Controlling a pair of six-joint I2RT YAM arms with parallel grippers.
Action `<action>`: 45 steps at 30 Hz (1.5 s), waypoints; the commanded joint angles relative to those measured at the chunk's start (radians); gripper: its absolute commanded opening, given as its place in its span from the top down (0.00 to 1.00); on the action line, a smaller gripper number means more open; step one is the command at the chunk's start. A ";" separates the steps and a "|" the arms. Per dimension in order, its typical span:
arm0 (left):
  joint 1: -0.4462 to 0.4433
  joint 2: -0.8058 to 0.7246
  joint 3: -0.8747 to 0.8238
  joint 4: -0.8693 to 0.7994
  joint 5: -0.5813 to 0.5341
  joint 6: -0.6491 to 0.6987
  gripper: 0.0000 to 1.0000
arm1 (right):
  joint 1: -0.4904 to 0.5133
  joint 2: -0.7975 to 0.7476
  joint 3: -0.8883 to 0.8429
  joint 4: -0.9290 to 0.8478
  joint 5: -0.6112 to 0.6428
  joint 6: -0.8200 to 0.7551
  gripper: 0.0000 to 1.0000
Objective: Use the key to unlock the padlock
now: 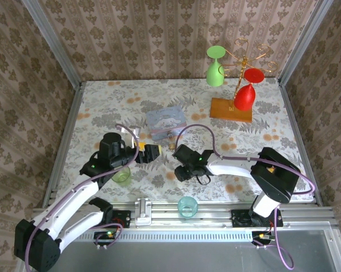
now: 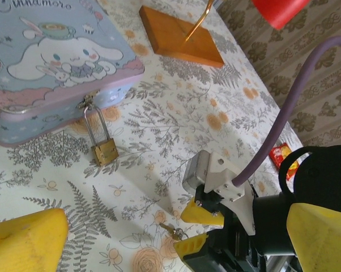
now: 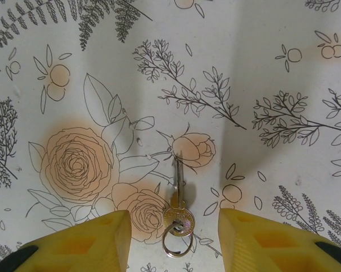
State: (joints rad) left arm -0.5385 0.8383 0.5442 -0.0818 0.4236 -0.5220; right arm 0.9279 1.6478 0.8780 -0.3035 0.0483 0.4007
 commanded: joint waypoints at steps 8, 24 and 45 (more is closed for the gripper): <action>-0.012 -0.010 -0.006 -0.007 0.013 0.006 0.00 | 0.026 0.026 -0.005 -0.015 0.048 0.011 0.58; -0.012 -0.022 -0.016 -0.018 -0.011 0.007 0.00 | 0.061 0.014 -0.055 0.000 0.093 0.051 0.74; -0.012 0.020 -0.032 0.056 0.020 0.003 0.03 | -0.134 -0.188 -0.306 0.401 -0.197 0.062 1.00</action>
State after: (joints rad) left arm -0.5430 0.8536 0.5255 -0.0711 0.4191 -0.5209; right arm 0.8181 1.4975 0.5949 0.0284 -0.0910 0.4477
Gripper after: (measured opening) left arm 0.972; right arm 0.060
